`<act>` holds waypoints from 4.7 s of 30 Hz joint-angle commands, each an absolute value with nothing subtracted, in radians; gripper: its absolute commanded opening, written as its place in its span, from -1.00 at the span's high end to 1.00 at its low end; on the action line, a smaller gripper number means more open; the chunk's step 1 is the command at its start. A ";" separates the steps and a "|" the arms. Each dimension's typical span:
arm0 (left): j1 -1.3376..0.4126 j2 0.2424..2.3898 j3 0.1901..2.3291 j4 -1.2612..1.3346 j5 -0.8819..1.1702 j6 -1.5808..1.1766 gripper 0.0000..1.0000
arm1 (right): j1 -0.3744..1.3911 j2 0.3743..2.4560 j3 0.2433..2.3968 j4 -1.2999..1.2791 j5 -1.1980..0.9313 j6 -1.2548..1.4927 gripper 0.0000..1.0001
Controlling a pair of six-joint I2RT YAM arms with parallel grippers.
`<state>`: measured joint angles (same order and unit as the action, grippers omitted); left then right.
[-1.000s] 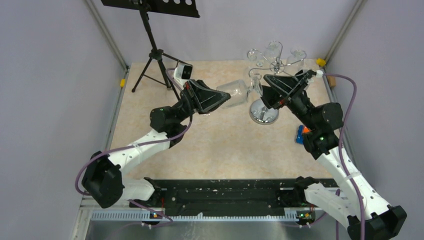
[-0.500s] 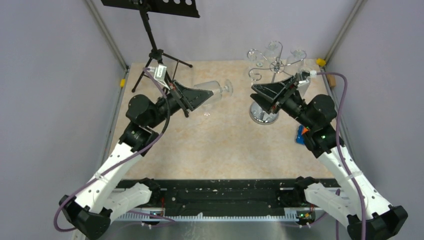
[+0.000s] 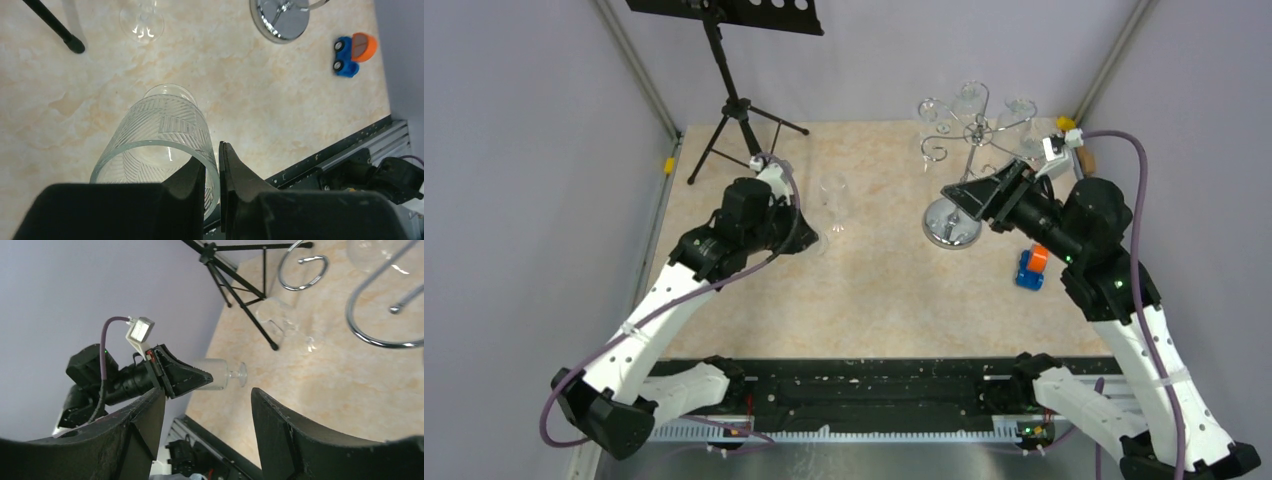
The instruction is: Take the wine glass off the wine glass rack
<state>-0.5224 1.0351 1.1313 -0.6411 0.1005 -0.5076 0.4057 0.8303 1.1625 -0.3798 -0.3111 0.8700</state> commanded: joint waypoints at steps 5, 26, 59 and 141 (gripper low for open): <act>-0.610 1.233 1.260 -0.618 0.138 -0.443 1.00 | 0.410 0.756 1.248 -0.597 -0.151 0.690 -0.29; -0.689 1.956 1.858 -0.697 -0.081 -0.438 1.00 | 0.410 0.691 1.321 -0.673 0.241 0.591 -0.26; -0.673 2.017 1.764 -0.556 -0.092 -0.486 0.49 | 0.410 0.670 1.325 -0.707 0.254 0.625 -0.22; -0.485 1.134 1.223 -0.377 0.173 -0.428 -0.97 | -0.345 1.175 1.301 -0.386 -0.557 0.733 0.15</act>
<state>-0.4915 1.1599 1.2320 -0.4042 0.1776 -0.4416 -0.3401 1.1667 1.2957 -0.4335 -0.5262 0.7433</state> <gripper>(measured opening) 0.986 0.445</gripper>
